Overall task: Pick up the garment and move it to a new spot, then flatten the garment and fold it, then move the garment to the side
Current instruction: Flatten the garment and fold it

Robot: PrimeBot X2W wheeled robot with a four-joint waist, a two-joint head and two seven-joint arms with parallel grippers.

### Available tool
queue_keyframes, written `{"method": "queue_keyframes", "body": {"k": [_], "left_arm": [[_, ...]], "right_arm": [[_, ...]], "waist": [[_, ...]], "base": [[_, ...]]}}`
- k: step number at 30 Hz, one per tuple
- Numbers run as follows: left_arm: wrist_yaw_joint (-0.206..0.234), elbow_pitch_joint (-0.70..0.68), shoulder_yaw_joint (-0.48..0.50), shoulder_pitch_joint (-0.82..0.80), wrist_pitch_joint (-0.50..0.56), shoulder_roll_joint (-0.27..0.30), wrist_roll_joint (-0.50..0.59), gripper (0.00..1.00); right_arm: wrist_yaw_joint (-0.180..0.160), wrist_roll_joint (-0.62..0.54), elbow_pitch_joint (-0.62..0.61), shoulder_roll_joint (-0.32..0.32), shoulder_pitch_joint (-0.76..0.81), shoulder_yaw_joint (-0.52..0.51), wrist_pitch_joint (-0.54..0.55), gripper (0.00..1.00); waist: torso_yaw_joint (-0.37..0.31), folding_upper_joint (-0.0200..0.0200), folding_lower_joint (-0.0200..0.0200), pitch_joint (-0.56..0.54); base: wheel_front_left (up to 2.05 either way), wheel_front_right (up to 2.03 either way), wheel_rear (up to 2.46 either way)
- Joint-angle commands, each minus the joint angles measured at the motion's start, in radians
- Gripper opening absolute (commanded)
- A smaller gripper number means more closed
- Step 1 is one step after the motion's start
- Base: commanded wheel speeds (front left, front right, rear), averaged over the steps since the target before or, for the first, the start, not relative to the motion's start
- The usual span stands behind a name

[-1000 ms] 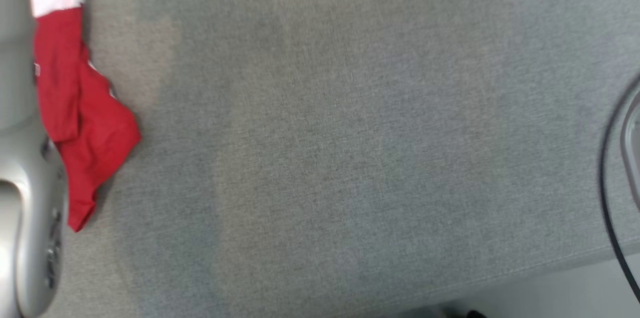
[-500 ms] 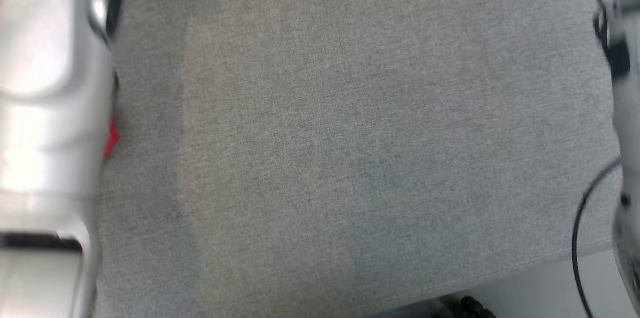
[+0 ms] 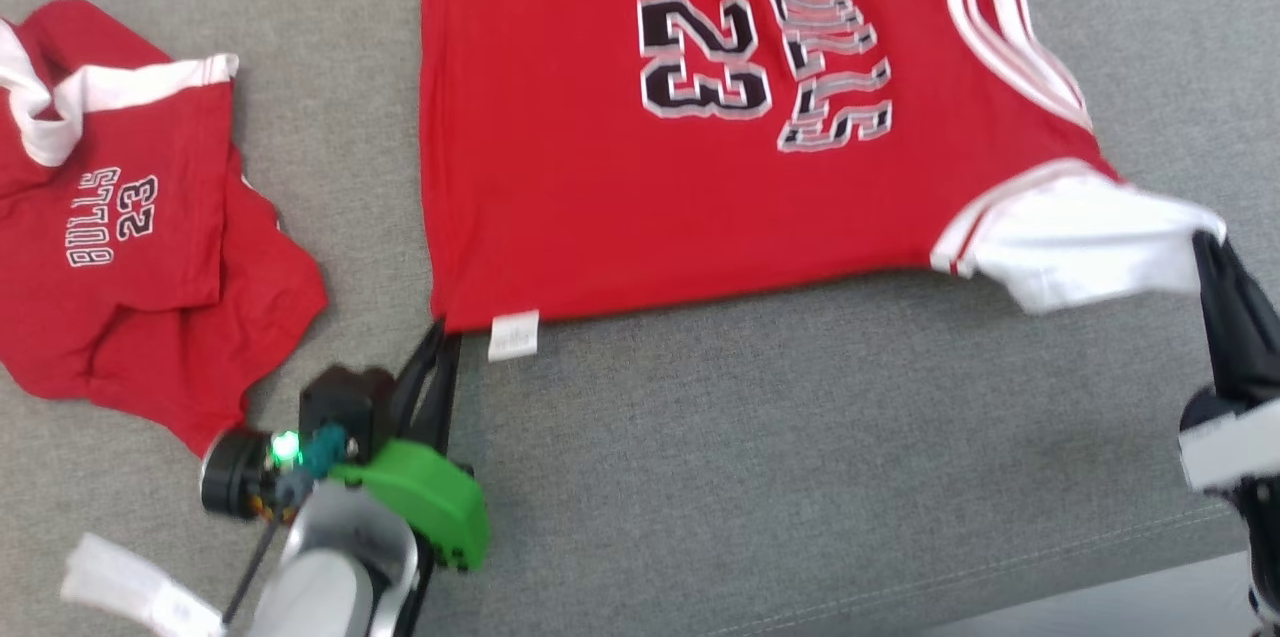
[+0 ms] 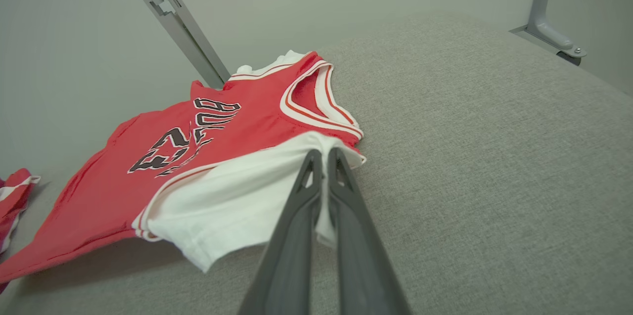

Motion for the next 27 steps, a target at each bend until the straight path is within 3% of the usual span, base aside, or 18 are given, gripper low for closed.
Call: {"method": "queue_keyframes", "body": {"k": [1,6,10,17,27], "left_arm": [[0.029,-0.049,0.002,0.074,0.017,0.012,-0.001,0.00],[0.112,-0.254,-0.021,0.313,0.099,0.005,-0.019,0.00],[0.134,-0.359,-0.055,0.382,0.176,-0.008,-0.038,0.00],[0.111,-0.358,-0.077,0.230,0.288,-0.008,-0.019,0.00],[0.105,-0.248,-0.028,0.028,0.398,-0.008,-0.052,0.00]], "right_arm": [[-0.002,-0.011,-0.034,0.018,0.063,-0.022,0.016,0.00],[-0.002,-0.034,-0.147,0.106,0.280,-0.069,0.083,0.00],[-0.001,-0.053,-0.196,0.143,0.334,-0.077,0.126,0.00],[-0.001,-0.111,-0.172,0.146,0.204,-0.089,0.227,0.00],[-0.001,-0.204,-0.068,0.046,-0.046,-0.024,0.367,0.00]], "waist": [[0.015,0.0000,0.0001,-0.101],[0.010,0.0000,0.0001,-0.117],[0.004,0.0000,0.0001,-0.107],[0.008,0.0000,0.0001,-0.081],[0.029,0.0000,0.0001,-0.048]], "base": [[0.00,0.00,0.00],[0.00,0.00,0.00],[0.00,0.00,0.00],[0.00,0.00,0.00],[0.00,0.00,0.00]]}}
